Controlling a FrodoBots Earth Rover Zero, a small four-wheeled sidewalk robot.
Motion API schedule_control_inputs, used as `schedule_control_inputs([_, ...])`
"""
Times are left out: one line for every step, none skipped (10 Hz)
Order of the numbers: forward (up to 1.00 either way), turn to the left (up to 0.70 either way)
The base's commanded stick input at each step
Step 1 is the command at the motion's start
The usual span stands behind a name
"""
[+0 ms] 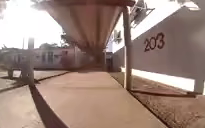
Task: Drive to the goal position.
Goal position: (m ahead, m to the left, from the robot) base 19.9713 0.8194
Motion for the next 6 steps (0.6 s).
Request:
schedule_control_inputs([0.70,0.00])
schedule_control_inputs([0.70,0.00])
schedule_control_inputs([0.70,0.00])
schedule_control_inputs([0.70,0.00])
schedule_control_inputs([0.70,0.00])
schedule_control_inputs([0.70,0.00])
